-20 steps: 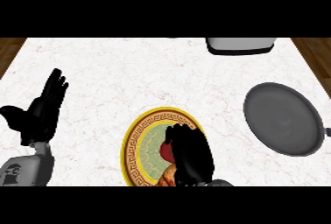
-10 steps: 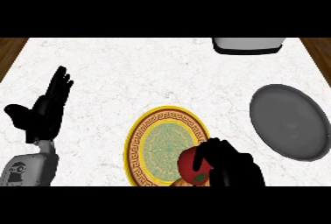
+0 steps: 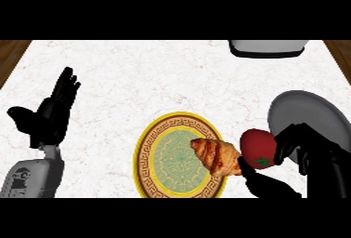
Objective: Pick the tomato from the plate and place it in the pan
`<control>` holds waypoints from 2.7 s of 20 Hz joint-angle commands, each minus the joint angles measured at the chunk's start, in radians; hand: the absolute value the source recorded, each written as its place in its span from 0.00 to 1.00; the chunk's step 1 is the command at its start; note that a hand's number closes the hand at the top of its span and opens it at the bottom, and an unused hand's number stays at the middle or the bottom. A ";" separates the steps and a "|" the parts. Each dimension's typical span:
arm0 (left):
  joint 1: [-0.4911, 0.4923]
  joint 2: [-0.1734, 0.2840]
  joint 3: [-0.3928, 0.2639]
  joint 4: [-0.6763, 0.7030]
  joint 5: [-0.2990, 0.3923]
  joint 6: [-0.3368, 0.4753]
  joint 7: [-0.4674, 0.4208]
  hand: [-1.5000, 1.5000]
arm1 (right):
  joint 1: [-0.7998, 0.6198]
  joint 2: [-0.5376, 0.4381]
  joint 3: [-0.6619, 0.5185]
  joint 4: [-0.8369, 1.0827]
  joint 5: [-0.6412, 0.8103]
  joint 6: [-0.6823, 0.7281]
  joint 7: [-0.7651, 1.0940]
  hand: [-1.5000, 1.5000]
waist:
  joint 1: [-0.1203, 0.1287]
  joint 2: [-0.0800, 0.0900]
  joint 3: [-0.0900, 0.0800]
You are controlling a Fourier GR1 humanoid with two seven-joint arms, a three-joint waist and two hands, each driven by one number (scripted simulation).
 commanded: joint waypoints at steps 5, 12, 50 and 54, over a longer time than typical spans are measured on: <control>-0.014 -0.018 -0.007 0.071 -0.021 0.003 -0.059 0.50 | -0.077 -0.176 -0.442 0.305 -0.270 -0.071 -0.296 1.00 | 0.003 0.003 0.000; -0.055 -0.029 -0.021 0.033 -0.010 0.007 0.014 0.50 | -0.140 -0.283 -0.578 0.786 -0.239 -0.245 -0.597 1.00 | 0.017 0.006 0.001; 0.013 0.017 0.039 0.013 -0.003 -0.013 -0.011 0.50 | -0.104 -0.371 -0.998 1.424 -0.960 0.382 -1.404 0.00 | -0.040 -0.016 -0.005; 0.015 0.029 0.049 0.000 0.013 -0.027 0.009 0.50 | 0.092 -0.362 -1.054 1.236 -1.062 0.498 -1.407 0.00 | -0.041 -0.013 -0.005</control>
